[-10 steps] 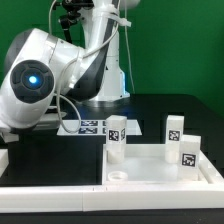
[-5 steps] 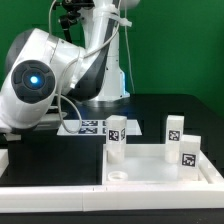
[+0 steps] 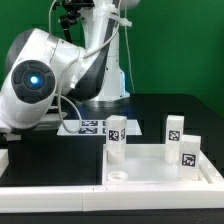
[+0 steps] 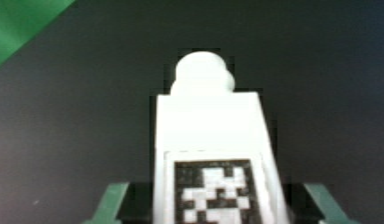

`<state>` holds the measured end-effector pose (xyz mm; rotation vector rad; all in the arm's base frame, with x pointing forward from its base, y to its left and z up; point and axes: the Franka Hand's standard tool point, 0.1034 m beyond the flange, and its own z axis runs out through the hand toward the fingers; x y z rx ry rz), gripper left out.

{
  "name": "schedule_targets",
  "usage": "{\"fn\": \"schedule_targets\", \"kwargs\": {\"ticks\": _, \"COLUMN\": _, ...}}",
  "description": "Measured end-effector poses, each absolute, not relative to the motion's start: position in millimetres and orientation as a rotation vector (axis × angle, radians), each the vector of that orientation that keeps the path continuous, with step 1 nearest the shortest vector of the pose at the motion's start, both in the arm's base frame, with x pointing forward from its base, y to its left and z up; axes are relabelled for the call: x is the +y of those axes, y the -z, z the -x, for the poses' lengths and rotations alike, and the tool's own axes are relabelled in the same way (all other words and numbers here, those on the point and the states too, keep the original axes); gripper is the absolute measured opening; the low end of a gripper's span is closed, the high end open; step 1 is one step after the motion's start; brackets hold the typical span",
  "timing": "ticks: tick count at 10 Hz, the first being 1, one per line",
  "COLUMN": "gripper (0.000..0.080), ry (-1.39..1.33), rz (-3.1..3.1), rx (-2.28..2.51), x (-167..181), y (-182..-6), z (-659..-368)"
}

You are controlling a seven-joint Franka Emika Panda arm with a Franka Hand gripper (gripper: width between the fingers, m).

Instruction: Assemble square table

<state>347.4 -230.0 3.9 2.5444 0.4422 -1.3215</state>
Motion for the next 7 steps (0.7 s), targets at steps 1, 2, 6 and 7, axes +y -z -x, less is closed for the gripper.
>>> {"fn": "schedule_targets", "kwargs": {"ticks": 1, "gripper": 0.0281, "ry": 1.32, "rz": -2.544, "rx": 0.444, "x": -229.0, "y": -5.0, "z": -349.3}}
{"fn": "schedule_targets", "kwargs": {"ticks": 2, "gripper": 0.0281, "ry": 1.345, "rz": -2.528, "rx": 0.44, "x": -217.2, "y": -27.0, "z": -365.9}}
{"fn": "schedule_targets", "kwargs": {"ticks": 6, "gripper": 0.0281, "ry": 1.308, "rz": -2.554, "rx": 0.406, "x": -204.5, "y": -96.3, "z": -412.3}}
{"fn": "schedule_targets", "kwargs": {"ticks": 7, "gripper": 0.0281, "ry": 1.228, "rz": -2.589, "rx": 0.424, "x": -206.8, "y": -94.3, "z": -415.4}}
